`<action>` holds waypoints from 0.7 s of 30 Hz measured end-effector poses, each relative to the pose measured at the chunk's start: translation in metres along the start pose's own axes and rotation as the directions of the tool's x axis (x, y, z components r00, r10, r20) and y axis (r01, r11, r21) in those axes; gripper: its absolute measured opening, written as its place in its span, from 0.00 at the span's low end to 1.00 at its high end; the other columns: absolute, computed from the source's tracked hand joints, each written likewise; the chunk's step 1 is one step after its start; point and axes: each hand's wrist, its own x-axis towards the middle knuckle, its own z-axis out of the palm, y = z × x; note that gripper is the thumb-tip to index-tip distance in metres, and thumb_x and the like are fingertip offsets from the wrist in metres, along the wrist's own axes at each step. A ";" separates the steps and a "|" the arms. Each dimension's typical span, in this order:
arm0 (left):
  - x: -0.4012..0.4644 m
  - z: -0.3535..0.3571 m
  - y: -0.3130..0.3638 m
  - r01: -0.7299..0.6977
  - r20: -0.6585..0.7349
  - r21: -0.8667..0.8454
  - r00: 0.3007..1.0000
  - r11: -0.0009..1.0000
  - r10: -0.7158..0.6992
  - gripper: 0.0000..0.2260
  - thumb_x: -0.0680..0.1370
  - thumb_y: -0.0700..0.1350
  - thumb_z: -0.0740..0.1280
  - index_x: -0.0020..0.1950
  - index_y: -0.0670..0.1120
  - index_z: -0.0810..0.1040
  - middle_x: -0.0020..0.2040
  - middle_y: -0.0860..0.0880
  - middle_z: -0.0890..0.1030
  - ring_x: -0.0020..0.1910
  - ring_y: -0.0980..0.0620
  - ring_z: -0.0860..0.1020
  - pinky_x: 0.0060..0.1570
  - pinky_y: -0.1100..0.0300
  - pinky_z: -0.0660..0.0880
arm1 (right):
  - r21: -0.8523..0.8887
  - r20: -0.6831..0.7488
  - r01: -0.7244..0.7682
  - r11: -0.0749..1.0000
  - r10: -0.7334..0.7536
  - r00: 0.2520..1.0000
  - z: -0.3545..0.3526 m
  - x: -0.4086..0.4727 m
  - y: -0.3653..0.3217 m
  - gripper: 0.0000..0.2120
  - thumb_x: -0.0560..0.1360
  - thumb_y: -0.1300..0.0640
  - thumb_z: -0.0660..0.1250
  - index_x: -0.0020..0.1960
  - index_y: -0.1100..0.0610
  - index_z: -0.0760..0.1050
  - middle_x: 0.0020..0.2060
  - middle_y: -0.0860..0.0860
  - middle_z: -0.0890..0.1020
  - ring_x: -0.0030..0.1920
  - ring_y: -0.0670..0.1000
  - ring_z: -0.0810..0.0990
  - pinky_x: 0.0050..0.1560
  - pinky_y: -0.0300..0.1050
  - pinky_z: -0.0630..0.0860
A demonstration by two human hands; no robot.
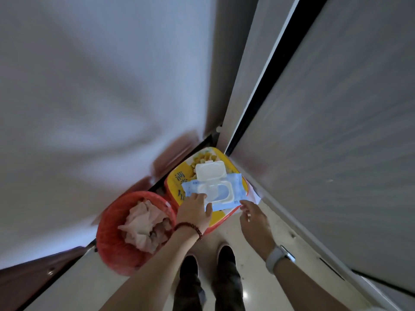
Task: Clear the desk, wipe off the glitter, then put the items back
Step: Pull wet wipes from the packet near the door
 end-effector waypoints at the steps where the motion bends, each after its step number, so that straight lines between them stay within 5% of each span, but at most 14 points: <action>1: 0.015 0.012 -0.001 0.001 -0.020 0.013 1.000 1.000 -0.001 0.17 0.78 0.51 0.57 0.64 0.45 0.68 0.63 0.45 0.72 0.62 0.46 0.70 0.57 0.53 0.69 | 0.005 0.009 0.008 1.000 -0.008 1.000 0.009 0.014 0.007 0.15 0.75 0.68 0.59 0.59 0.61 0.73 0.53 0.57 0.80 0.54 0.57 0.77 0.55 0.45 0.70; 6: 0.063 0.054 -0.002 0.047 -0.181 -0.004 0.982 0.999 -0.047 0.18 0.69 0.54 0.69 0.50 0.42 0.76 0.51 0.41 0.78 0.52 0.40 0.75 0.49 0.48 0.71 | -0.016 0.043 0.093 0.996 -0.092 0.995 0.037 0.067 0.038 0.13 0.76 0.66 0.59 0.59 0.61 0.74 0.53 0.57 0.80 0.55 0.57 0.76 0.56 0.49 0.72; 11: 0.076 0.064 -0.015 0.065 -0.255 -0.199 0.960 0.978 -0.116 0.09 0.69 0.45 0.62 0.37 0.39 0.77 0.45 0.40 0.80 0.46 0.39 0.77 0.45 0.51 0.73 | -0.109 0.110 0.233 0.966 -0.221 0.969 0.046 0.092 0.044 0.11 0.75 0.66 0.61 0.55 0.60 0.76 0.50 0.56 0.79 0.55 0.56 0.74 0.53 0.43 0.70; 15: 0.074 0.062 -0.030 0.126 -0.228 -0.434 0.943 0.892 -0.244 0.04 0.72 0.38 0.65 0.39 0.37 0.76 0.51 0.41 0.77 0.52 0.44 0.75 0.47 0.67 0.64 | -0.196 0.158 0.348 0.917 -0.321 0.934 0.058 0.105 0.036 0.08 0.73 0.64 0.64 0.50 0.60 0.78 0.44 0.57 0.79 0.49 0.59 0.76 0.46 0.53 0.76; 21: 0.072 0.056 -0.031 0.205 -0.173 -0.576 0.915 0.791 -0.363 0.04 0.74 0.37 0.64 0.44 0.37 0.77 0.52 0.40 0.80 0.52 0.42 0.76 0.50 0.54 0.71 | -0.436 0.238 0.484 0.759 -0.421 0.875 0.071 0.111 0.028 0.05 0.67 0.62 0.72 0.41 0.57 0.79 0.38 0.56 0.80 0.41 0.61 0.78 0.36 0.51 0.75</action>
